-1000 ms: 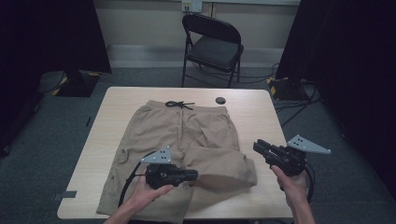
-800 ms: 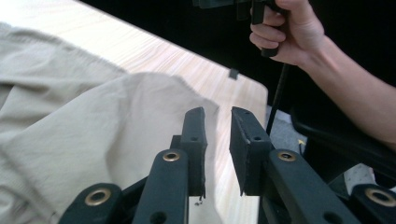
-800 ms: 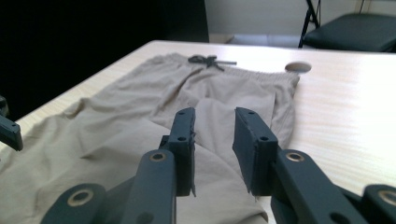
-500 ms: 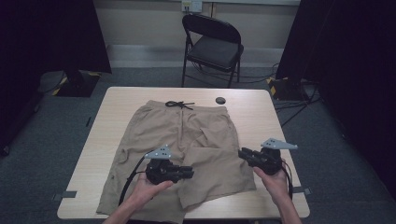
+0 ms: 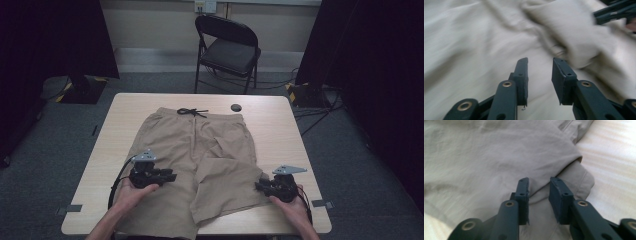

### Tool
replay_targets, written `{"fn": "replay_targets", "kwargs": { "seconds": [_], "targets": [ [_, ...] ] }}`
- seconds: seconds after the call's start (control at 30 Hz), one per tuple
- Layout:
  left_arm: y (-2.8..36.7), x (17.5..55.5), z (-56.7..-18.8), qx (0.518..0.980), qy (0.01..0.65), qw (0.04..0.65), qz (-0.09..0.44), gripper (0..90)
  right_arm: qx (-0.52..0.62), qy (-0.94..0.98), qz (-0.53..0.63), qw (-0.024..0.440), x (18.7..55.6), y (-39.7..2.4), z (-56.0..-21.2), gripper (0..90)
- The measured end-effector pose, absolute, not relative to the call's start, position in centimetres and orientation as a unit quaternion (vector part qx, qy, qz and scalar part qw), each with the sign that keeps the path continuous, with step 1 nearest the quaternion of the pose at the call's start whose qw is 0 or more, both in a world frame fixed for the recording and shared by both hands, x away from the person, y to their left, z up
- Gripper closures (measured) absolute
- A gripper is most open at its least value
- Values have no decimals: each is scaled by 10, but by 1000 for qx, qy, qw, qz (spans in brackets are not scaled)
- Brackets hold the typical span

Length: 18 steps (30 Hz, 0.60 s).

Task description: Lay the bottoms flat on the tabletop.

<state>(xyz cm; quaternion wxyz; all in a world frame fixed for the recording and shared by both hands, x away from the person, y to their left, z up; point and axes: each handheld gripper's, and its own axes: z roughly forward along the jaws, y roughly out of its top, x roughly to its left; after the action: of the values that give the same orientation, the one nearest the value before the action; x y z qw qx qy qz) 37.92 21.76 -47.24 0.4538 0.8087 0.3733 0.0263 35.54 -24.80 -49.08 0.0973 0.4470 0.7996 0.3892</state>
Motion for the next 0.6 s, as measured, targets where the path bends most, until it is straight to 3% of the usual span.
{"fn": "replay_targets", "kwargs": {
  "seconds": [0.23,0.43,0.6],
  "targets": [
    [248,378,-494,810,409,416,49,597,426,812,386,97,333,-255,-490,684],
    [260,375,-495,806,413,418,76,546,406,830,375,77,311,-259,-487,665],
    [272,374,-498,800,415,422,98,546,389,848,357,55,299,-255,-482,584]
  ]
}}
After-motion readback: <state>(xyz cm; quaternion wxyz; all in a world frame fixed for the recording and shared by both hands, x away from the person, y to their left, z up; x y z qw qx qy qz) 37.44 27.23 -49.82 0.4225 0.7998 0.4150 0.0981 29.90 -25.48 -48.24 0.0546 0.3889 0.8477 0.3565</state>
